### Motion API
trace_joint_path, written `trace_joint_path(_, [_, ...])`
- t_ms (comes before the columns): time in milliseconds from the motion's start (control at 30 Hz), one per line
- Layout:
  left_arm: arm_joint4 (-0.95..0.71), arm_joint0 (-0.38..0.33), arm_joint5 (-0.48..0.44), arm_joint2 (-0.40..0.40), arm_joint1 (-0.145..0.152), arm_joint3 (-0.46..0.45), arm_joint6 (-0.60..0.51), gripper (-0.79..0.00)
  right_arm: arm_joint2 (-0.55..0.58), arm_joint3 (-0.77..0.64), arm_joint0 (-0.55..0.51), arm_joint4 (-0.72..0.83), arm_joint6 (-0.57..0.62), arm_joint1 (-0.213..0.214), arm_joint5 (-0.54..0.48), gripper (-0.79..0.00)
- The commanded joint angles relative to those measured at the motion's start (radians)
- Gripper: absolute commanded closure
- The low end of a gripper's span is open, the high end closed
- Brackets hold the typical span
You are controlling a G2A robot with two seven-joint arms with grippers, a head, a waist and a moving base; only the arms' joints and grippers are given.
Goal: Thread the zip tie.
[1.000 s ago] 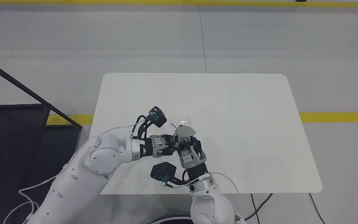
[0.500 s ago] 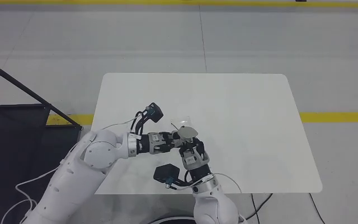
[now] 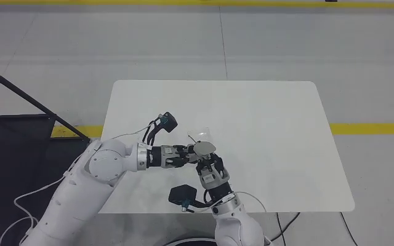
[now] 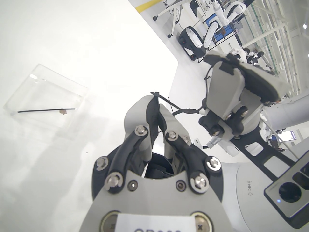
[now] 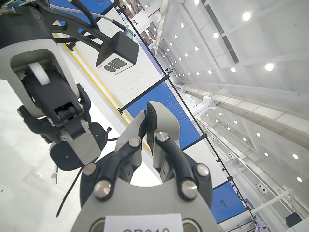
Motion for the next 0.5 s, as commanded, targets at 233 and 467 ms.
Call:
trace_joint_path(233, [-0.029, -0.019, 0.019, 0.000, 0.001, 0.018, -0.041, 0.000, 0.002, -0.009, -0.002, 0.031, -0.039, 0.004, -0.028, 0.000])
trace_joint_path(467, [-0.038, -0.028, 0.027, 0.000, 0.001, 0.026, -0.046, 0.000, 0.045, -0.041, -0.022, 0.088, -0.105, 0.019, -0.131, 0.000])
